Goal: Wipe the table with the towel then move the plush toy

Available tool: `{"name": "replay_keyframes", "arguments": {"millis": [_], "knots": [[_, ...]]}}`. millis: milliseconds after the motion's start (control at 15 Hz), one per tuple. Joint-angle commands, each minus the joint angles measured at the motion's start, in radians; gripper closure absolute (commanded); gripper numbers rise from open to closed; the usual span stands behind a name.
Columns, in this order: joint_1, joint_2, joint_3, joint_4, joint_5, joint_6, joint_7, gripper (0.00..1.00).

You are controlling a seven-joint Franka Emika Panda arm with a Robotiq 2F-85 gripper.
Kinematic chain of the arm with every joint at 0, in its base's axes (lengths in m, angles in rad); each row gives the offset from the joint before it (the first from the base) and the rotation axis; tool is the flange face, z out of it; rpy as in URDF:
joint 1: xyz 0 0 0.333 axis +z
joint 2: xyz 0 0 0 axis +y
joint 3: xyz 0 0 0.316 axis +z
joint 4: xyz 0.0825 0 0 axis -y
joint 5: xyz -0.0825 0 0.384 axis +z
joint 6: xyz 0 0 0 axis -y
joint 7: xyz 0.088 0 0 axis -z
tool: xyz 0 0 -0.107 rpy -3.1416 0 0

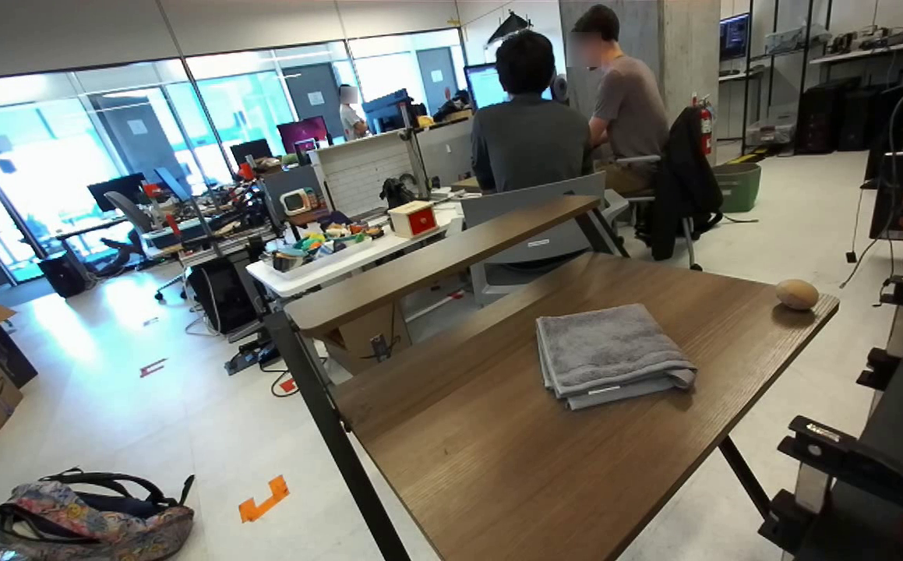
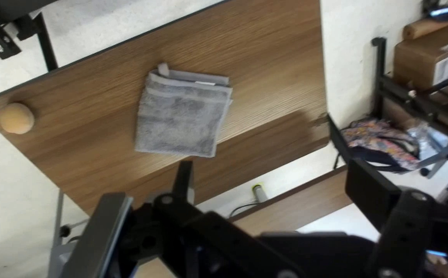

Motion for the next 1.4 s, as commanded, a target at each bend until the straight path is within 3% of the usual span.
{"name": "replay_keyframes", "arguments": {"millis": [0, 67, 133, 200, 333, 533, 667, 800, 867, 1000, 1133, 1333], "knots": [[-0.145, 0.250, 0.037, -0.005, -0.108, 0.241, 0.095, 0.00], [-0.199, 0.322, 0.054, -0.001, -0.161, 0.288, 0.141, 0.00], [-0.253, 0.346, 0.086, 0.010, -0.229, 0.263, 0.218, 0.00], [-0.161, 0.261, 0.013, -0.009, -0.164, 0.223, 0.123, 0.00], [-0.211, 0.349, 0.030, 0.005, -0.217, 0.249, 0.181, 0.00], [-0.227, 0.362, 0.042, 0.016, -0.257, 0.242, 0.182, 0.00], [-0.257, 0.416, 0.074, 0.020, -0.304, 0.347, 0.266, 0.00], [-0.318, 0.532, 0.126, 0.076, -0.378, 0.452, 0.443, 0.00], [-0.406, 0.589, 0.198, 0.112, -0.408, 0.493, 0.526, 0.00], [-0.537, 0.630, 0.275, 0.164, -0.543, 0.494, 0.686, 0.00], [-0.556, 0.645, 0.254, 0.221, -0.703, 0.439, 0.847, 0.00], [-0.506, 0.732, 0.199, 0.345, -0.938, 0.296, 1.082, 0.00]]}}
